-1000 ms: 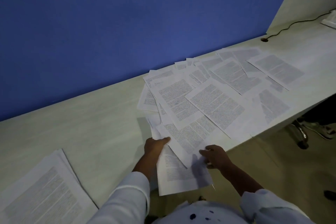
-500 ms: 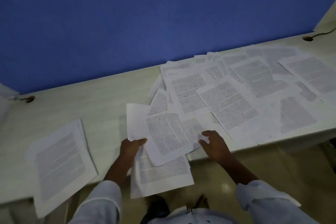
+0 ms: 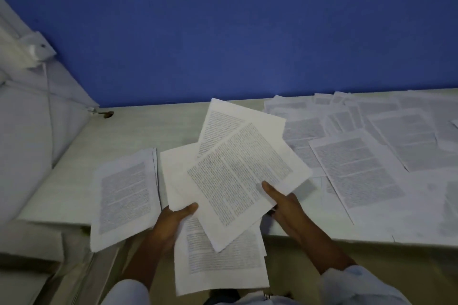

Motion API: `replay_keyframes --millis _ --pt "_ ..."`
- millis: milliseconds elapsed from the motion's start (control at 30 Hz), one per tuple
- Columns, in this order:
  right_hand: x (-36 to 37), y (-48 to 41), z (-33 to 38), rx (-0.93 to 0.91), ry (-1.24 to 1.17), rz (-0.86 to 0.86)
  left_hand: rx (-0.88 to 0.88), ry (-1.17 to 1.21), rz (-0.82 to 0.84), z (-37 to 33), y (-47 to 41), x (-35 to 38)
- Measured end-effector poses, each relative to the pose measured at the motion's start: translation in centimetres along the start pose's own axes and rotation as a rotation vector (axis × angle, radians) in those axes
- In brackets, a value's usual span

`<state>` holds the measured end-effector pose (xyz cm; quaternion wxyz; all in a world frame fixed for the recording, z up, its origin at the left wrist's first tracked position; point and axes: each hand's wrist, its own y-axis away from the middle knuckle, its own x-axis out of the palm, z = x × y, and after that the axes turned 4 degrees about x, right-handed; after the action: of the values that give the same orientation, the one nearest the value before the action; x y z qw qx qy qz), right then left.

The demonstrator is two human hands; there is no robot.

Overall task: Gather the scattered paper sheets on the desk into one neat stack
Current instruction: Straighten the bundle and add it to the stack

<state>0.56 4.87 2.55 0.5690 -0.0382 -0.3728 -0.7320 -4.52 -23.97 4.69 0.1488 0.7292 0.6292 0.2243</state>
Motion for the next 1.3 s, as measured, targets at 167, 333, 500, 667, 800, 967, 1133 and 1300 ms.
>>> replay_keyframes --millis 167,333,500,667,800,967,1133,1300 --pt "-0.8 -2.4 5.1 -0.035 -0.038 0.092 -0.075 -0.15 0.242 0.0 -0.4 1.1" --pt "-1.4 -4.3 7.0 -0.121 0.132 -0.17 -0.092 -0.222 0.193 -1.4 -1.7 3.0" --pt "-4.5 -3.7 8.2 -0.158 0.011 -0.238 -0.078 -0.171 0.197 -3.7 -3.3 3.3" --pt "-3.6 -2.8 7.1 -0.084 -0.043 -0.223 -0.096 -0.085 0.252 -5.4 -5.2 3.2" --pt "1.0 -3.7 5.0 -0.073 0.058 -0.191 -0.119 -0.227 0.221 -7.1 -5.7 4.6" --pt "4.8 -4.5 3.6 -0.126 0.296 -0.265 -0.183 0.054 0.323 -7.8 -7.2 3.0" --pt "7.9 -5.3 4.2 -0.194 0.288 -0.317 -0.03 -0.195 0.399 -8.6 -7.5 1.3" --pt "10.9 -5.8 4.3 -0.253 0.327 -0.215 0.202 -0.053 0.171 -9.7 -8.7 0.0"
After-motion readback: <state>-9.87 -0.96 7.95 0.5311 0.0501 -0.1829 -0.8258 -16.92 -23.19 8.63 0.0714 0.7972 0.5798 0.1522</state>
